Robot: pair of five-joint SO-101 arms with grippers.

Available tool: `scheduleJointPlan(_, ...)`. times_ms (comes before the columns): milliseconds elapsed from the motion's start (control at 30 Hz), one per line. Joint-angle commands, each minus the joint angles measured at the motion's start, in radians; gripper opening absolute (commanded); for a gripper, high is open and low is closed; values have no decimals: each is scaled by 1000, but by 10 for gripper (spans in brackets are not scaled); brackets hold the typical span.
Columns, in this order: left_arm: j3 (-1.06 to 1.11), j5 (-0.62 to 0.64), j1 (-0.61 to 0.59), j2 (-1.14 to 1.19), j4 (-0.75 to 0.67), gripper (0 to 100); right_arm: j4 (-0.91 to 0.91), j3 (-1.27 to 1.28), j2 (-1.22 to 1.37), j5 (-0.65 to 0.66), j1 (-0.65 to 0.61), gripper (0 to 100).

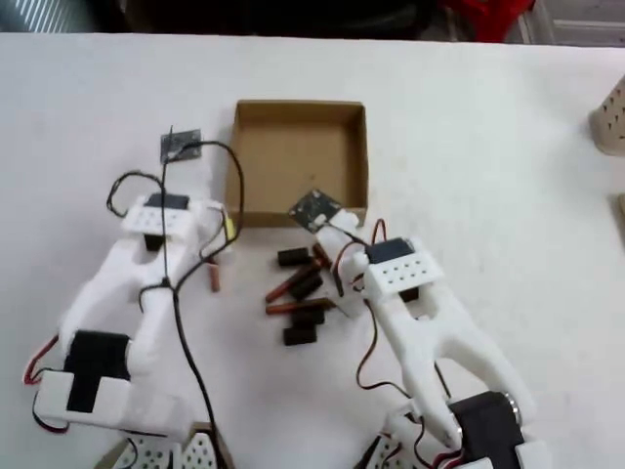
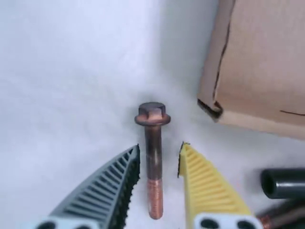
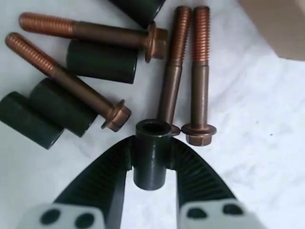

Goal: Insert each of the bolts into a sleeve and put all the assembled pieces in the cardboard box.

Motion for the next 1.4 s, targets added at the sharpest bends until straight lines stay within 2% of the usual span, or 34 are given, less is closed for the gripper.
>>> scheduleJointPlan(0, 3, -11, -25, -44, -52, 151, -15, -2, -5, 11, -2, 19)
scheduleJointPlan(400, -164, -3, -31, 143, 11, 146, -13, 0, -5, 5, -2, 19)
scheduleJointPlan(567, -195, -9, 19, 174, 9, 14, -15, 0, -5, 3, -2, 19)
scheduleJointPlan(867, -193, -11, 19, 177, 6, 21, -10, 2, -13, 0, -2, 19)
scheduleJointPlan(1167, -190, -11, -1, 177, -18, 21, -67, 132, -297, -140, -19, 18)
scheduleJointPlan(1367, -189, -11, -1, 179, -20, 21, -87, 160, -407, -318, -19, 18)
